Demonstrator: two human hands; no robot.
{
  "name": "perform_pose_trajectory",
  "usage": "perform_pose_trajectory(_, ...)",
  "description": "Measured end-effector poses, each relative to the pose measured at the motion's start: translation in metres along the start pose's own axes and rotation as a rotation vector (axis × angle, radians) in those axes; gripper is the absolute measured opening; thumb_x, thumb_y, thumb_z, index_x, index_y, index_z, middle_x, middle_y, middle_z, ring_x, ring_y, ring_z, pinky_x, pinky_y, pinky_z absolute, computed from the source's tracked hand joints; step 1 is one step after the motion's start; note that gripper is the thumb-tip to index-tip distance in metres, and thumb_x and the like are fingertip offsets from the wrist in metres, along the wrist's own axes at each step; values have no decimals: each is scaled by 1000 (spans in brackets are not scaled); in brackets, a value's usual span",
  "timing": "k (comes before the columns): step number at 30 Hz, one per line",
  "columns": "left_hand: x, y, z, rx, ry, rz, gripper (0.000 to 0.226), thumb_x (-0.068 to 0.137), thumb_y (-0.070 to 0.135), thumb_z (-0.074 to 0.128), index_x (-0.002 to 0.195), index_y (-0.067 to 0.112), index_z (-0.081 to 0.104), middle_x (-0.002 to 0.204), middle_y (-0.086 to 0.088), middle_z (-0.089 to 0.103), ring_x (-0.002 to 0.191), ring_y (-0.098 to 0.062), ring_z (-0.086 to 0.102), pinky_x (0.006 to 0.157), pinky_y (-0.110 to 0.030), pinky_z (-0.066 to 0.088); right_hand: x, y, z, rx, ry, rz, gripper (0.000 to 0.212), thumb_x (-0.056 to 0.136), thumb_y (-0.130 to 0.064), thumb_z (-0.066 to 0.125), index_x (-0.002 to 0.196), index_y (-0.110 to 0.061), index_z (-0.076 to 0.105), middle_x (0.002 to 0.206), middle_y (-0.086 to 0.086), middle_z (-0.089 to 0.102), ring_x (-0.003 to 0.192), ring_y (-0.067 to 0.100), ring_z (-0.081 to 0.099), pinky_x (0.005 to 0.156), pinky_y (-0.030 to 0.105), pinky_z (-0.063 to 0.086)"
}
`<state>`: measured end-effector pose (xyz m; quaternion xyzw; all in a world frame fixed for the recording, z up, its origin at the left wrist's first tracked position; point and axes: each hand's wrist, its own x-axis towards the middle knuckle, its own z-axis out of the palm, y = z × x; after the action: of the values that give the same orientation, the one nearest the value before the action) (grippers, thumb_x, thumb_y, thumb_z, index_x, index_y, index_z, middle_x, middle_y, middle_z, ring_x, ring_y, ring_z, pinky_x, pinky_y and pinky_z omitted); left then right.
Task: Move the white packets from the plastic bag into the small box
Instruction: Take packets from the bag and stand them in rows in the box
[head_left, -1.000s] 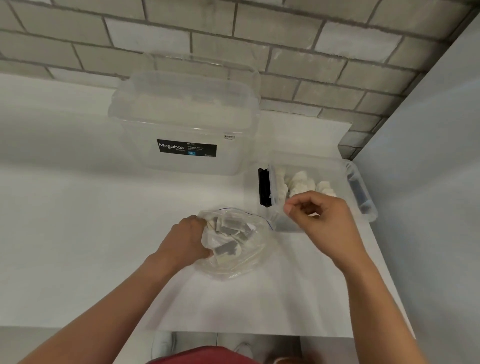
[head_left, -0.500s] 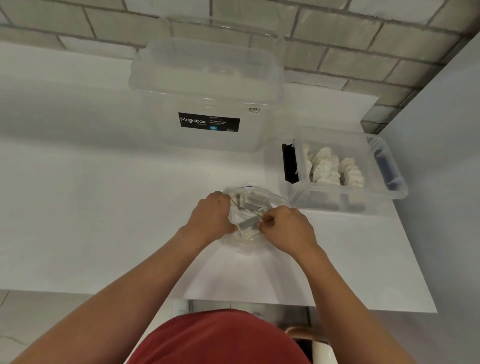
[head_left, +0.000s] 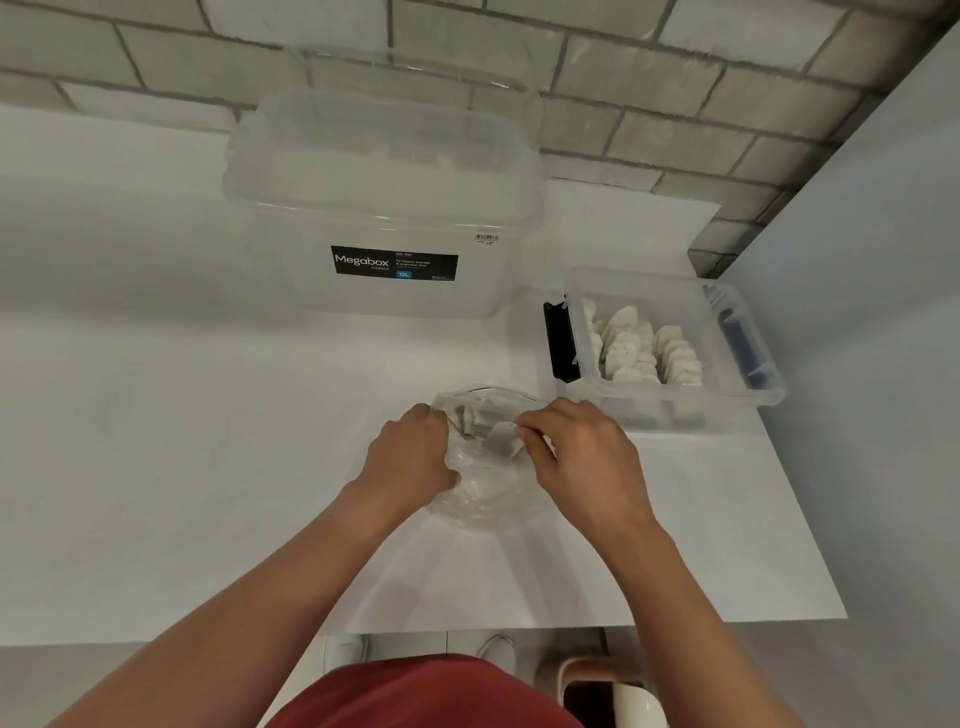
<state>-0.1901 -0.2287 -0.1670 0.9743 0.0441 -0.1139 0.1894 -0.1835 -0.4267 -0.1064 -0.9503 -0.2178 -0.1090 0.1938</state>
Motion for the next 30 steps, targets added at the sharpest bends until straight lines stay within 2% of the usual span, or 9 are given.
perform_pose_trajectory(8, 1, 3, -3, 26, -33, -10, 48, 76, 38, 75, 113, 14, 57, 108, -1, 53, 96, -27, 59, 83, -39, 51, 4, 11, -22, 50, 99, 8, 9, 94, -21, 71, 98, -25, 77, 91, -11, 69, 81, 14, 60, 70, 34, 53)
perform_pose_trajectory(14, 1, 1, 0, 17, -24, -26, 49, 76, 41, 74, 114, 16, 56, 109, 2, 52, 97, -26, 59, 80, -36, 51, 30, 41, -80, 170, 299, 102, 9, 93, -20, 73, 100, -22, 78, 92, -14, 69, 76, 9, 60, 69, 16, 46)
perform_pose_trajectory(16, 2, -1, 2, 20, -26, -27, 51, 74, 44, 73, 113, 18, 56, 109, 3, 52, 98, -26, 60, 78, -34, 49, 42, 56, -93, 179, 326, 136, 9, 93, -20, 72, 100, -22, 78, 92, -15, 69, 75, 9, 60, 70, 11, 44)
perform_pose_trajectory(18, 3, -2, 3, 27, -26, -30, 51, 72, 46, 72, 113, 20, 57, 109, 5, 53, 97, -25, 60, 78, -33, 49, 53, 74, -100, 148, 325, 158, 8, 93, -22, 72, 98, -24, 78, 92, -15, 69, 73, 9, 60, 70, 11, 45)
perform_pose_trajectory(20, 4, -2, 3, 35, -26, -30, 51, 72, 46, 71, 114, 21, 56, 109, 6, 53, 97, -23, 61, 79, -33, 49, 63, 94, -99, 83, 280, 179, 8, 94, -24, 71, 97, -26, 78, 93, -13, 71, 74, 11, 60, 71, 20, 49)
perform_pose_trajectory(23, 4, -1, 2, 44, -32, -39, 55, 74, 48, 71, 119, 22, 54, 116, 6, 54, 102, -22, 60, 82, -31, 48, 76, 119, -92, -39, 90, 210, 10, 93, -27, 69, 96, -30, 78, 92, -12, 71, 77, 14, 62, 74, 35, 55)
perform_pose_trajectory(27, 3, 1, 0, 49, -25, -46, 57, 73, 49, 71, 122, 24, 55, 118, 8, 54, 103, -20, 60, 81, -28, 46, 88, 132, -83, -71, -235, 249, 12, 91, -24, 70, 93, -29, 81, 98, -13, 75, 87, 10, 64, 84, 36, 56)
perform_pose_trajectory(30, 1, 4, -3, 63, -23, -45, 58, 75, 48, 71, 124, 24, 54, 119, 8, 54, 106, -17, 59, 79, -26, 41, 98, 137, -73, -45, -439, 267, 15, 89, -19, 71, 87, -31, 81, 93, -17, 75, 88, 5, 67, 84, 35, 59)
